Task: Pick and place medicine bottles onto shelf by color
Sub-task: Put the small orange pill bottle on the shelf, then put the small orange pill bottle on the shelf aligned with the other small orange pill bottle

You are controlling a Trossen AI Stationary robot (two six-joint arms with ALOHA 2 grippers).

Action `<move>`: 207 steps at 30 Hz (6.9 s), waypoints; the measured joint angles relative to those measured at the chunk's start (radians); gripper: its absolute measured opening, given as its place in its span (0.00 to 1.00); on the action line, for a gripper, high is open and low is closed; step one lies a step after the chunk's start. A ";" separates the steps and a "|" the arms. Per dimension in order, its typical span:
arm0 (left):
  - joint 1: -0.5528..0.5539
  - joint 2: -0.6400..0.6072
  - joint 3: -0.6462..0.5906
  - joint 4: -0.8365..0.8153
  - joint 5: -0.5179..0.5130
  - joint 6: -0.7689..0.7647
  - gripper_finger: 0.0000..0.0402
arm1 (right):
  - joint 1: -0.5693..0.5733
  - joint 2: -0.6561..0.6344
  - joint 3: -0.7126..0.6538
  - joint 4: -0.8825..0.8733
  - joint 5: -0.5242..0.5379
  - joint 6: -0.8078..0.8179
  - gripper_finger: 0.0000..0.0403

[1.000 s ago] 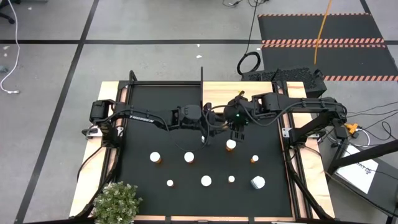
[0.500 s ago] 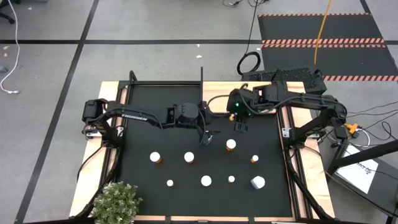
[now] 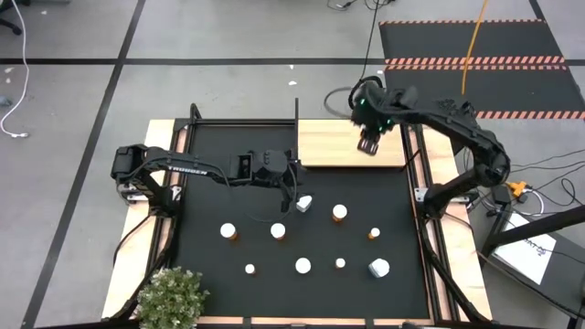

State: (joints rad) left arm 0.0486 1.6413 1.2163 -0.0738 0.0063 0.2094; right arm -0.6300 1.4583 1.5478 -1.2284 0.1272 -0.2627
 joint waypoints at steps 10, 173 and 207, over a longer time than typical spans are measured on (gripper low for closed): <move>-0.018 0.001 0.000 -0.015 0.002 -0.004 0.62 | -0.317 0.001 0.000 0.022 -0.088 -0.053 0.30; -0.285 -0.255 0.000 -0.554 -0.058 -0.202 0.62 | 1.016 -0.220 -0.407 0.232 0.186 0.998 0.53; -0.838 -0.223 -0.311 -0.208 -0.646 -0.739 0.62 | 1.349 -0.220 -0.639 0.333 0.235 1.284 0.53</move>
State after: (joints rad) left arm -0.7896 1.4179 0.9051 -0.2815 -0.6395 -0.5296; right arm 0.7195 1.2381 0.9085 -0.8957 0.3620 1.0210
